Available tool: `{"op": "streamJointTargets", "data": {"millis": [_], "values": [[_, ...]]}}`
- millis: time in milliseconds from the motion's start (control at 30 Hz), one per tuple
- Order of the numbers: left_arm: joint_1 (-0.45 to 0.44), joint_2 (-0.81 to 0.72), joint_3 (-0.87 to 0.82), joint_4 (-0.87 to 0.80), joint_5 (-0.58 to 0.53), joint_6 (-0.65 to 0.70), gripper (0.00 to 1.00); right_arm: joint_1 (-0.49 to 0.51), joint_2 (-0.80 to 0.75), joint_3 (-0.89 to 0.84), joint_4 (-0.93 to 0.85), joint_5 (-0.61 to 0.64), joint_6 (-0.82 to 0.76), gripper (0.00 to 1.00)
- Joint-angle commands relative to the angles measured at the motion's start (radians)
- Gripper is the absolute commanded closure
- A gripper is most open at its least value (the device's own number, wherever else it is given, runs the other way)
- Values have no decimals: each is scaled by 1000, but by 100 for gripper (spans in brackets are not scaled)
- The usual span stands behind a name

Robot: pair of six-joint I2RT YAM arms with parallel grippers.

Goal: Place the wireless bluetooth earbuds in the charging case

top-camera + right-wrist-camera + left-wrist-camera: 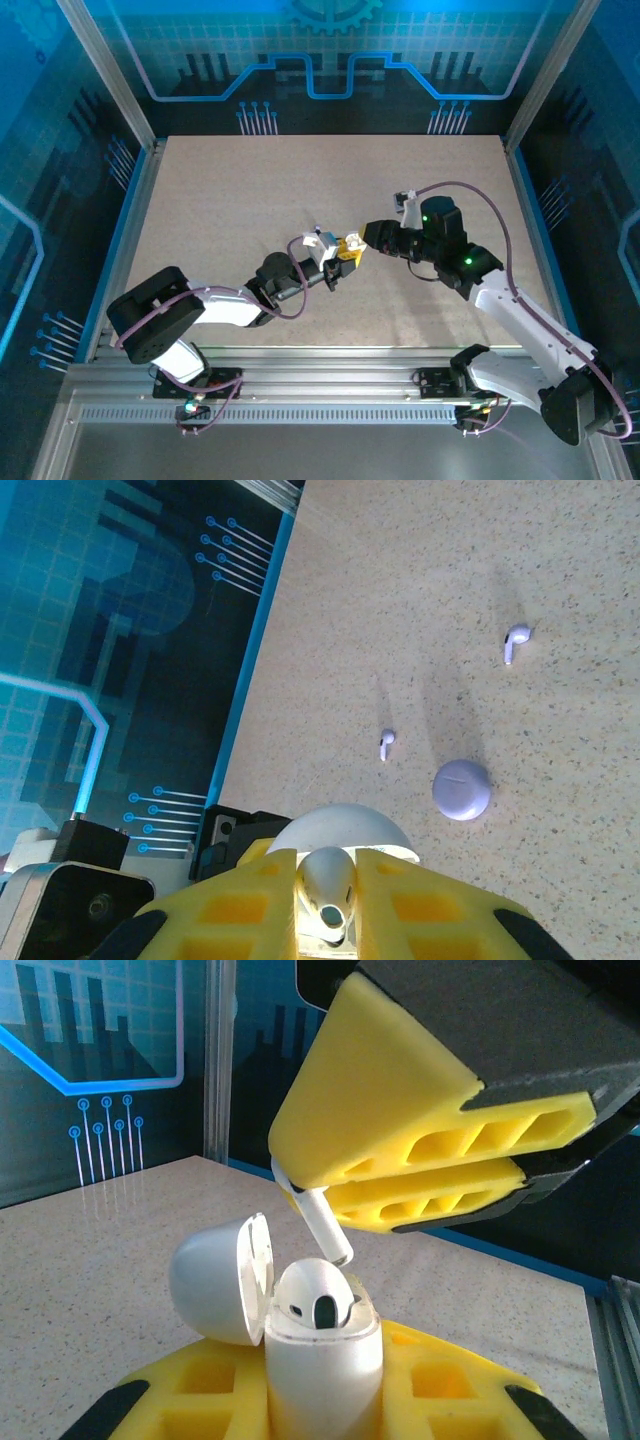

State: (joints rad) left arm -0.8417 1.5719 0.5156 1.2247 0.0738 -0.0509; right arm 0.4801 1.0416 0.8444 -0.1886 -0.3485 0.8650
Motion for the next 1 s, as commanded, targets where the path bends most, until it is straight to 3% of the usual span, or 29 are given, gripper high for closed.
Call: {"op": "streamJointTargets", "data": {"millis": [0,967], "values": [[-8,-16,5,80,-14,1,84,16,-3,-16,31,11,11,81],[-9,-45,-10,122,-25,6,83,17,-45,-79,-3,-38,-33,80]]}}
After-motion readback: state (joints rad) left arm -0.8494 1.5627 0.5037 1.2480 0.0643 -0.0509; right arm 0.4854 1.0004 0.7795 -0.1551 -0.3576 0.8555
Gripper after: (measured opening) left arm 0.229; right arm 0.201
